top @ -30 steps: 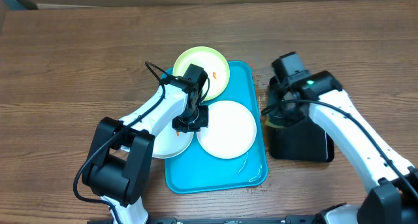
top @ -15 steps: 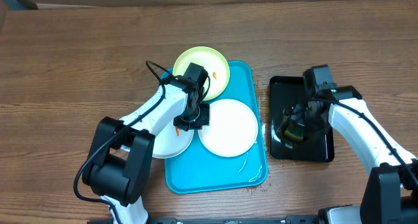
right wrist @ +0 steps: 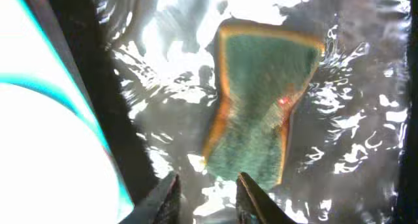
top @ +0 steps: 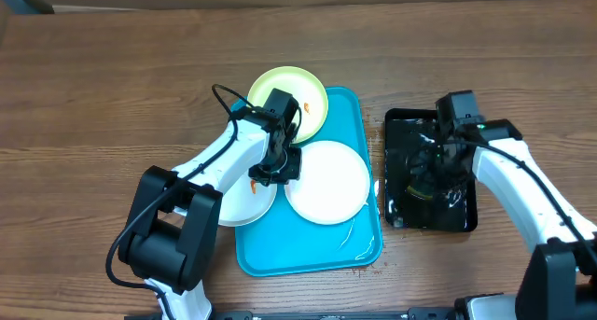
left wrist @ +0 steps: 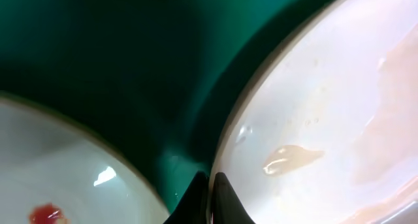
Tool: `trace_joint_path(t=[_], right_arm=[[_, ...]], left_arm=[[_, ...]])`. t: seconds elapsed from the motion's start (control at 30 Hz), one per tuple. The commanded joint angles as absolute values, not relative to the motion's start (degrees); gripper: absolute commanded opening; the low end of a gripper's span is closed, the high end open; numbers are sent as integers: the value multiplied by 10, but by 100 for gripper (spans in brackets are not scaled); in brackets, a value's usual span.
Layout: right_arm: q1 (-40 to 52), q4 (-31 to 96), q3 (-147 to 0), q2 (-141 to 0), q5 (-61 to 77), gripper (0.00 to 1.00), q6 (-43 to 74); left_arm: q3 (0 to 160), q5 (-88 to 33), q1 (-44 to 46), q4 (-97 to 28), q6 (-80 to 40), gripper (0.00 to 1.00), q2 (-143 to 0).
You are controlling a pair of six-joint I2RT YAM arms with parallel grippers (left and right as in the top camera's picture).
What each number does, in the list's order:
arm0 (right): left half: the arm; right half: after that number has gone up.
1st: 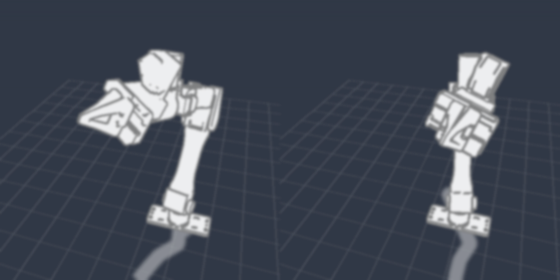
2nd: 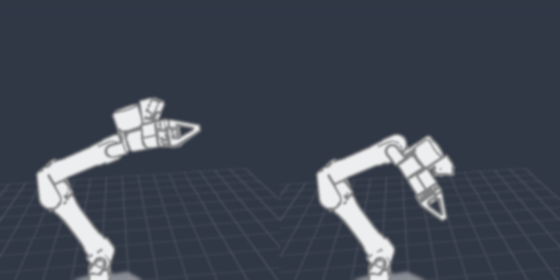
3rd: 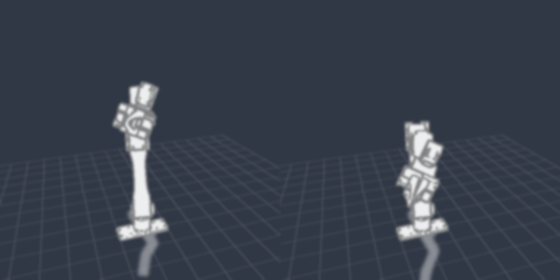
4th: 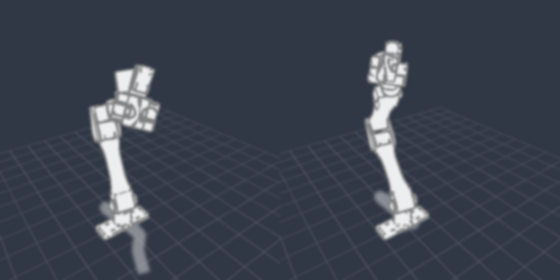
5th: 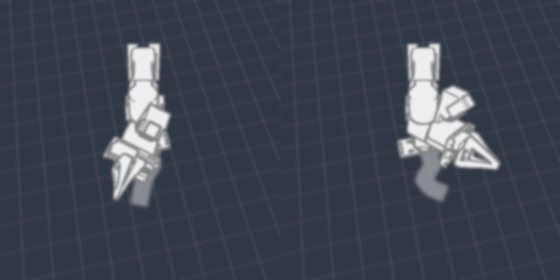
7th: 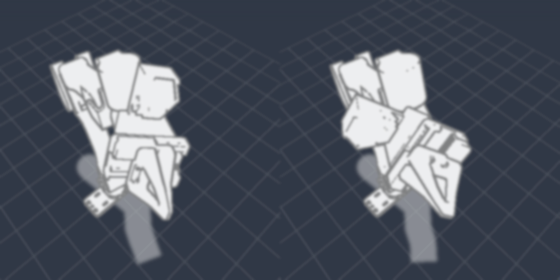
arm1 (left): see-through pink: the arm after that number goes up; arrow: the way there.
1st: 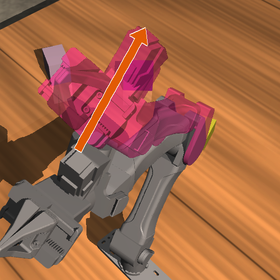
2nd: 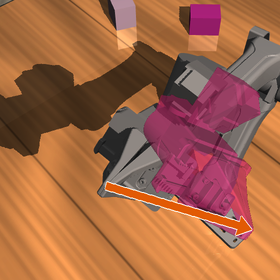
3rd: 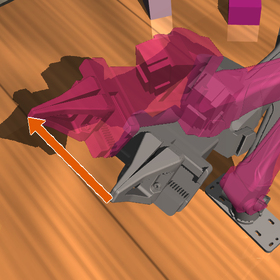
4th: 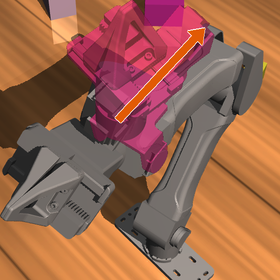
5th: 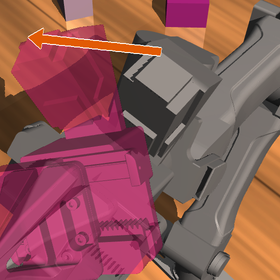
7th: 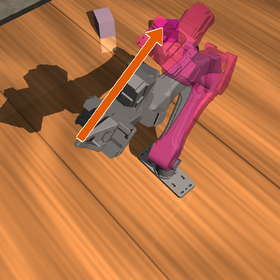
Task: Clean dirty plates on tray and stack at the side
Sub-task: 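Return the sponge to the black tray with the right gripper, then lift the right white plate with the left gripper and carry it left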
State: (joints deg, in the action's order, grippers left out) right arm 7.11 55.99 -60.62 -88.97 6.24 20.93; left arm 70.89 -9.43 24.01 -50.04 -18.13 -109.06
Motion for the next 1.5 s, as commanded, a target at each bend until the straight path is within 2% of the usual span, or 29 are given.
trace_joint_path(t=[0.0,0.07,0.13,0.2,0.47,0.53,0.57,0.67,0.93,1.17,1.47], right_arm=[[67,573,-656,-841,76,36,195],[58,579,-667,-827,77,42,197],[36,583,-670,-815,78,52,209],[7,592,-669,-813,78,57,221],[-145,623,-669,-813,151,57,225],[-170,630,-669,-813,156,57,225],[-186,638,-669,-813,156,57,223],[-192,650,-669,-813,156,57,221],[-192,650,-668,-813,156,57,221],[-192,650,-668,-813,155,57,220],[-192,651,-668,-813,156,58,220]], left_arm=[[806,-80,246,-576,-141,4,-1089],[866,-59,253,-618,-140,4,-1089],[959,-22,272,-668,-136,4,-1089],[1026,11,294,-691,-134,4,-1089],[1123,117,396,-623,-133,4,-1089],[1123,178,426,-596,-133,4,-1094],[1123,248,455,-574,-133,4,-1103],[1123,370,504,-529,-115,4,-1124],[1123,521,587,-480,-53,4,-1159],[1123,595,628,-477,-30,4,-1168],[1123,622,641,-477,-16,4,-1168]])
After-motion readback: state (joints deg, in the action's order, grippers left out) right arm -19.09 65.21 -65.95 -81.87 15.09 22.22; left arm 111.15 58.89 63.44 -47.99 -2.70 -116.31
